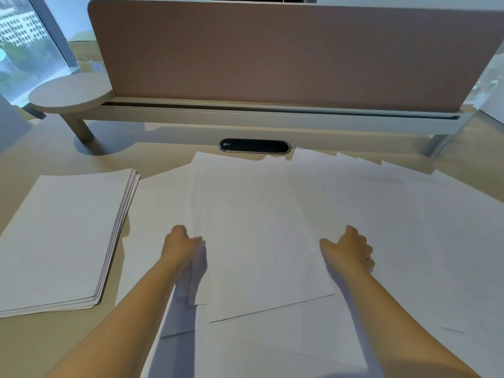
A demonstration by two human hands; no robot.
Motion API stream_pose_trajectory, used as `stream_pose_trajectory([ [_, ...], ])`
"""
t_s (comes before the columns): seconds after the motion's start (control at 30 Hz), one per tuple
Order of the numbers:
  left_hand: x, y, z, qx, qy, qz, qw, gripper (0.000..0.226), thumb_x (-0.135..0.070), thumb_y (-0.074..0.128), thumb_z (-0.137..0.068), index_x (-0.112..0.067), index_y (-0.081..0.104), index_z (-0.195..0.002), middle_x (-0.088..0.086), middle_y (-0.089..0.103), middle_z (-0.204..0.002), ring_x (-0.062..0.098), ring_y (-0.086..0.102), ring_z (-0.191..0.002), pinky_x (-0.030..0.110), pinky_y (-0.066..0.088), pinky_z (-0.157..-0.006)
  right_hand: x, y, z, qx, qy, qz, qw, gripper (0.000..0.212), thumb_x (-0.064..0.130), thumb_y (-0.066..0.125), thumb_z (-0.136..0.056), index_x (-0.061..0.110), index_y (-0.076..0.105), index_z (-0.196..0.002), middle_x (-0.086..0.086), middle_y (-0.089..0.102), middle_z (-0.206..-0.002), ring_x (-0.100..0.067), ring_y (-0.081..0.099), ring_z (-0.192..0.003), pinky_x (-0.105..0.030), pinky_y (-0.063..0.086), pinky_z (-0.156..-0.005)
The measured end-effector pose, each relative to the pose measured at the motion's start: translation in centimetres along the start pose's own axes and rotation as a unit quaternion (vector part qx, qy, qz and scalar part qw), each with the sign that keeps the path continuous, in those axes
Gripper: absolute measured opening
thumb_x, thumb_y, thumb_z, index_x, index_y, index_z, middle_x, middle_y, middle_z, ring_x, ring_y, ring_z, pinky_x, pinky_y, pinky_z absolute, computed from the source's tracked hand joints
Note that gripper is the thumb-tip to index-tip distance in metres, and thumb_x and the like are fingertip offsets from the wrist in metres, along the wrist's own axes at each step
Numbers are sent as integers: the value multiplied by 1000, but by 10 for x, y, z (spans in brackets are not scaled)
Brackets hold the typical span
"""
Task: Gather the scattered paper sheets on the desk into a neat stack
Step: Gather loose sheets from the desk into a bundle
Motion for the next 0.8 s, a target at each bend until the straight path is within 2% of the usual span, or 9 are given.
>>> stream_pose_trajectory([
  [0.07, 0, 0, 0, 14, 6, -19, 1000, 18, -9, 54, -89, -16, 42, -77, 14, 47, -106, 24, 46, -83, 32, 40, -73, 15, 9, 2, 22, -42, -6, 999, 72, 32, 54, -87, 15, 17, -146, -10, 31, -146, -31, 30, -134, -44, 29, -106],
  [0.1, -2, -2, 3, 21, 10, -23, 999, 5, -9, 54, -88, -10, 49, -90, 16, 51, -109, 26, 48, -86, 35, 43, -76, 23, 15, 2, 35, -63, -19, 997, 70, 32, 53, -88, 16, 17, -146, -9, 31, -147, -30, 30, -134, -43, 28, -107],
  [0.17, 0, -2, 4, 39, 13, -25, 999, 30, -9, 53, -88, -2, 48, -117, 15, 54, -117, 28, 51, -93, 34, 43, -78, 40, 30, 8, 84, -106, -76, 988, 62, 31, 50, -91, 21, 21, -145, -5, 32, -148, -28, 32, -133, -40, 27, -108],
  [0.23, 2, -5, 4, 45, 10, -24, 999, 35, -9, 52, -88, -1, 47, -122, 13, 56, -118, 27, 52, -94, 33, 43, -77, 56, 44, 17, 154, -143, -166, 964, 54, 25, 49, -93, 21, 27, -143, -4, 33, -148, -25, 34, -133, -35, 28, -108],
  [0.43, 12, -14, 0, 34, -5, 20, 999, 27, -6, 47, -90, 2, 50, -116, 14, 57, -102, 27, 52, -89, 31, 43, -71, 62, 61, 15, 196, -48, -362, 910, 60, 6, 54, -89, 7, 25, -142, -12, 28, -148, -26, 33, -134, -41, 27, -114],
  [0.53, 16, -11, 2, 50, -17, 27, 998, 20, -6, 45, -91, 0, 48, -110, 14, 53, -98, 26, 49, -87, 29, 38, -67, 62, 75, 18, 222, -18, -307, 925, 10, -4, 53, -87, -1, 54, -97, -12, 55, -100, -25, 50, -105, -35, 36, -106],
  [0.63, 22, -13, 9, 60, -30, 23, 997, 6, -8, 45, -92, -4, 49, -92, 9, 51, -83, 23, 48, -78, 27, 37, -63, 66, 85, 26, 229, -44, -258, 938, 24, -8, 48, -85, 8, 47, -68, -5, 45, -72, -20, 45, -72, -31, 42, -74],
  [0.73, 26, -24, 10, 47, -20, 25, 998, 24, -9, 50, -89, -12, 42, -67, 7, 40, -68, 21, 38, -63, 27, 31, -61, 68, 76, 31, 199, -83, -267, 939, 11, -4, 47, -87, 3, 55, -86, -9, 55, -85, -24, 52, -81, -29, 40, -75],
  [0.8, 18, -32, 15, 32, -2, 26, 999, 5, -13, 54, -89, -9, 54, -86, 12, 52, -87, 27, 52, -80, 31, 39, -74, 64, 60, 31, 173, -91, -303, 933, 22, -4, 46, -89, 0, 57, -108, -13, 60, -104, -29, 57, -96, -32, 45, -87],
])
Point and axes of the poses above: each hand's wrist, its own z-axis away from the middle knuckle, its own y-axis out of the palm, x = y × z, the point moved 7 cm from there along -z, towards the middle knuckle
